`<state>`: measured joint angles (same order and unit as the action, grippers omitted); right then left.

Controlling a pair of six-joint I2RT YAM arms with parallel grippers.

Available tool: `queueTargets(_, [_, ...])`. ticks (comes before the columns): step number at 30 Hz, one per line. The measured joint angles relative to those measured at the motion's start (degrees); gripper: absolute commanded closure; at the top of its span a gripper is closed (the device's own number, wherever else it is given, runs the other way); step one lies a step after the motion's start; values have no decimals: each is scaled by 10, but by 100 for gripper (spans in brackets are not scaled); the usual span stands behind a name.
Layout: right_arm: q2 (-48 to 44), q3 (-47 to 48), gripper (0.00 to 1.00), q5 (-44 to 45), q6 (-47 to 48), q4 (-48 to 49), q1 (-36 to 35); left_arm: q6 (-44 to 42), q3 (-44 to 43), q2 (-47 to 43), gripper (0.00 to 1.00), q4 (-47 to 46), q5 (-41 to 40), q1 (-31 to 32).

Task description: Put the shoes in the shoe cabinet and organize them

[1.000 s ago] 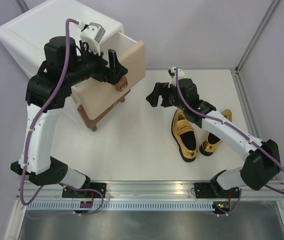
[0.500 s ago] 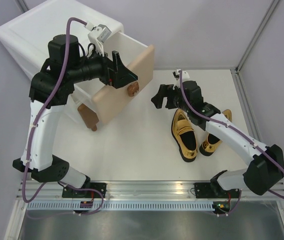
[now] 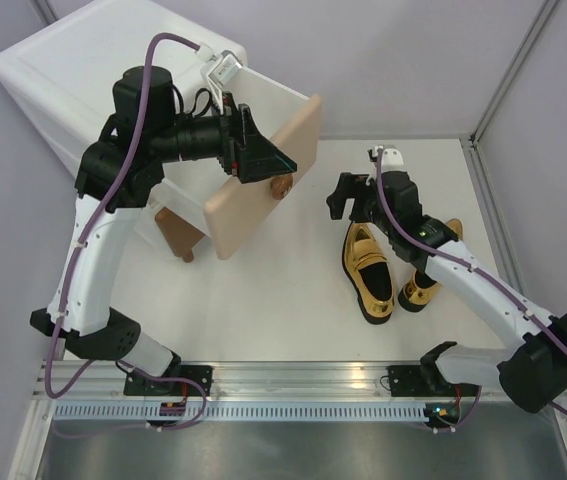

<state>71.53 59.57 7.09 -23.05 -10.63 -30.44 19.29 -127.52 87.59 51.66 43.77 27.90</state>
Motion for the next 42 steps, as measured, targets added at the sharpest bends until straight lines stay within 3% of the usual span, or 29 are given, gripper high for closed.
queueTargets(7, [-30, -12, 4, 41, 10, -21, 6, 6, 3, 0, 1, -21, -12, 31])
queueTargets(14, [-42, -29, 4, 54, 10, -41, 7, -7, 35, -37, 1, -51, -183, 32])
queueTargets(19, [-42, -29, 4, 55, 10, -42, 7, -14, 46, -50, 2, -42, -239, 32])
queueTargets(30, [-40, -29, 4, 59, 14, -45, 9, -13, 67, -16, 2, -14, -190, 35])
queueTargets(42, [-40, -37, 4, 64, 15, -47, 12, -7, 36, 16, 1, -11, -95, 57])
